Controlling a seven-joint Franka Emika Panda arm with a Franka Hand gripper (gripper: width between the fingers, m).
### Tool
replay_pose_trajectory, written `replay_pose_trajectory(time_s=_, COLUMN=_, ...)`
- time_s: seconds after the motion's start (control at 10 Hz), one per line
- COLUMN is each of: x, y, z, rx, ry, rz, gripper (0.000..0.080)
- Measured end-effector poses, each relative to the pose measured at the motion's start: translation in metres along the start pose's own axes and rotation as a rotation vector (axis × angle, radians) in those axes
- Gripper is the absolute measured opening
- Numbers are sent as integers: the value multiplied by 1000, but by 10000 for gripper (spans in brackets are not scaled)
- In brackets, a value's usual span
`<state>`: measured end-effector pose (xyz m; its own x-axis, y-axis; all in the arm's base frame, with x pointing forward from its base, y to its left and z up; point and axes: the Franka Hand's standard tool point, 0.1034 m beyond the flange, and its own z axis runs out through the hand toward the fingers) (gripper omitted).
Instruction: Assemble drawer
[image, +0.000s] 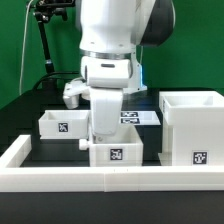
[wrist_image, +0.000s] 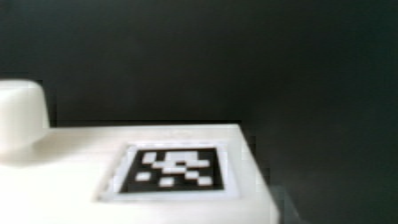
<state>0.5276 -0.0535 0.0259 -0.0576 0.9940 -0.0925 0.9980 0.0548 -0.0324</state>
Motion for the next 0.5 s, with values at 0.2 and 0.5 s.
replay_pose_trajectory(time_s=0.2, x=19, y=4, z=-3, rx=1, ry=8, rz=55, gripper=42)
replay_pose_trajectory(time_s=0.5, x=22, y=3, z=-1, rx=7, ry=12, rz=105, gripper=42)
